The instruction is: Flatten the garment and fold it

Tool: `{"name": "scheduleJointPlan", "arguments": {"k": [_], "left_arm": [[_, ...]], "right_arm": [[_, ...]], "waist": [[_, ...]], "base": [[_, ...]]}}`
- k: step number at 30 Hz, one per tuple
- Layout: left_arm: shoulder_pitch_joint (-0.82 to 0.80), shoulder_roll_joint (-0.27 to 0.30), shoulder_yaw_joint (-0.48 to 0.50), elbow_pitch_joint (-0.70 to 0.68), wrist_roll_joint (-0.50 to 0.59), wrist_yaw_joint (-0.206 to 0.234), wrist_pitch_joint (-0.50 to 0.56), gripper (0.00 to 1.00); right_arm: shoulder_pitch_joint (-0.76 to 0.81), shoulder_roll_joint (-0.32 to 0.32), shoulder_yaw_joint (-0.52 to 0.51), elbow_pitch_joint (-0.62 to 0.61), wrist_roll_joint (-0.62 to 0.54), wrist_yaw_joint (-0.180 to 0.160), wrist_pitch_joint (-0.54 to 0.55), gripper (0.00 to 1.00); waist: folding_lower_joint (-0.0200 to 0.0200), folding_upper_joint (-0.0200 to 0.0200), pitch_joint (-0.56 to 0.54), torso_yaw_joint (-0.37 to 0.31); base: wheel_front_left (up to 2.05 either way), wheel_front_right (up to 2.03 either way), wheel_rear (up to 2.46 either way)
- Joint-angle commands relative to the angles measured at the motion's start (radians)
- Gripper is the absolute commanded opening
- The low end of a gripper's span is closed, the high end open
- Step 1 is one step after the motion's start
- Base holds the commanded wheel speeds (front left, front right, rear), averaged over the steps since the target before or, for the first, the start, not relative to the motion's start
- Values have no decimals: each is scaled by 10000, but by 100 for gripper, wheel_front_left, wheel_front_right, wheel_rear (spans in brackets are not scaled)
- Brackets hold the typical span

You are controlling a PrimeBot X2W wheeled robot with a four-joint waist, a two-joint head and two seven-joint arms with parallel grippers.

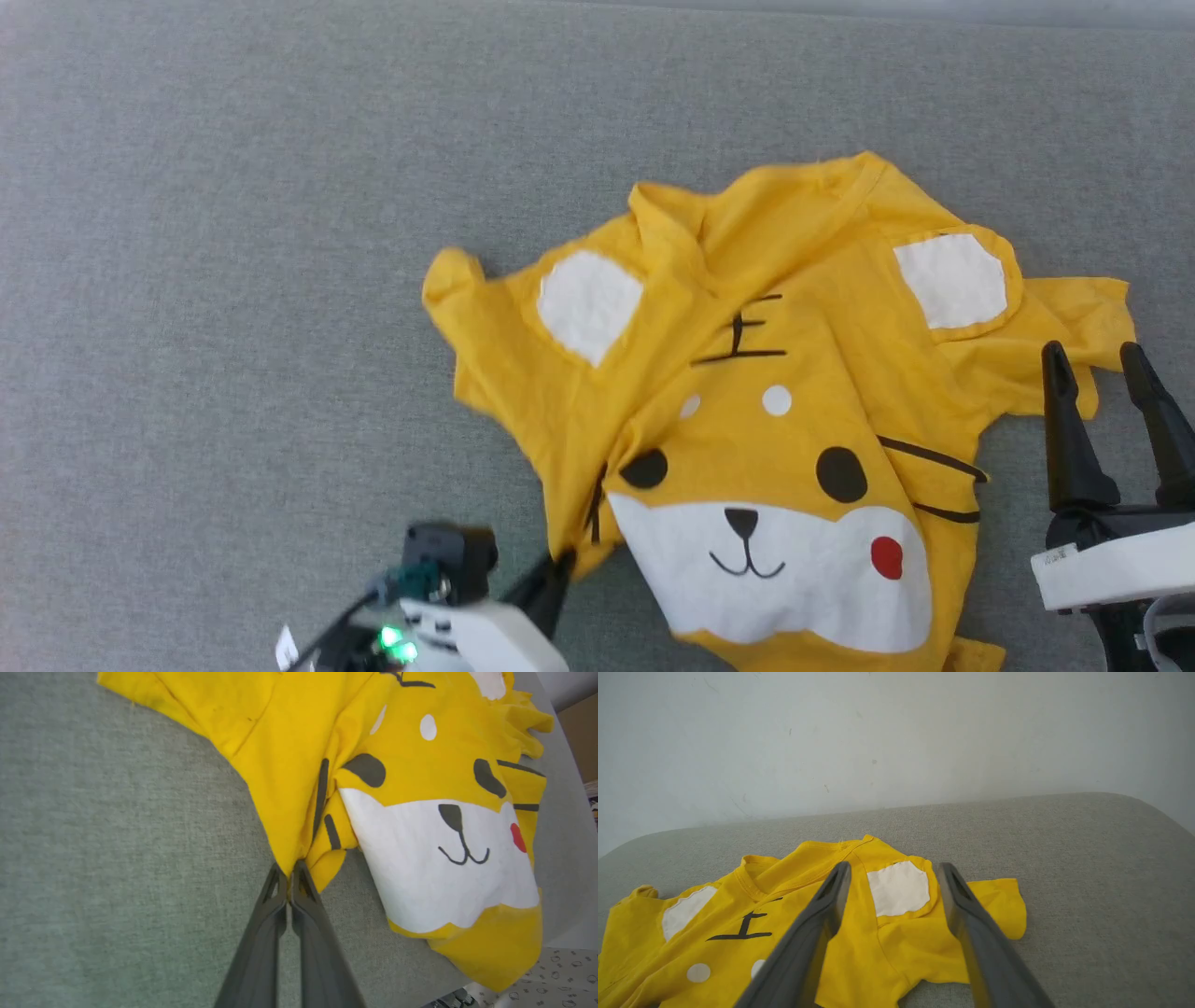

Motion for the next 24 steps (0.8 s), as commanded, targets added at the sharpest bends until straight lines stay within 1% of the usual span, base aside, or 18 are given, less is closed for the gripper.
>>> {"name": "scheduleJointPlan", "arguments": {"k": [1, 3, 6, 7, 8, 9, 10, 11, 15, 18, 21, 24], "left_arm": [[454, 53, -132, -274, -55, 114, 111, 0], [936, 36, -290, -508, -326, 94, 229, 0], [1302, 185, -614, -570, -601, -163, 542, 0], [1272, 148, -595, -598, -629, -185, 468, 0], [1172, 67, -481, -614, -576, -132, 255, 20], [1043, -13, -352, -601, -481, -55, 20, 36], [895, -86, -225, -589, -363, 20, -223, 60], [715, -212, -46, -610, -240, 130, -563, 100], [33, -572, 587, -770, 69, 438, -1601, 100], [-592, -422, 886, -884, 475, 462, -1938, 100], [-1455, -161, 881, -677, 1098, 388, -1888, 100], [-2377, -147, 555, -119, 1481, 143, -1593, 100]], "right_arm": [[1, 28, -23, -11, 60, -9, -44, 100], [23, 28, -51, -27, 42, -9, -19, 100], [38, 28, -61, -49, -5, -9, 54, 100], [36, 28, -62, -57, -17, -9, 78, 100], [31, 28, -54, -65, -28, -9, 98, 100], [27, 28, -37, -74, -36, -9, 118, 100], [23, 28, -21, -83, -37, -9, 137, 100], [20, 28, -8, -90, -35, -9, 152, 100], [28, 28, 45, -116, -35, -9, 193, 100], [49, 28, 25, -152, -26, -9, 200, 100], [42, 28, 10, -166, -29, -9, 205, 100], [-41, 28, 84, -157, -16, -9, 206, 100]], "waist": [[0, 0, 18, 53], [0, 0, 17, 112], [0, 0, -2, 197], [0, 0, -15, 228], [0, 0, -36, 253], [0, 0, -58, 268], [0, 0, -73, 274], [0, 0, -88, 278], [0, 0, -112, 251], [0, 0, -73, 223], [0, 0, 5, 188], [0, 0, 110, 87]], "base": [[0, 0, 0], [0, 0, 0], [0, 0, 0], [0, 0, 0], [0, 0, 0], [0, 0, 0], [0, 0, 0], [0, 0, 0], [0, 0, 0], [0, 0, 0], [0, 0, 0], [0, 0, 0]]}}
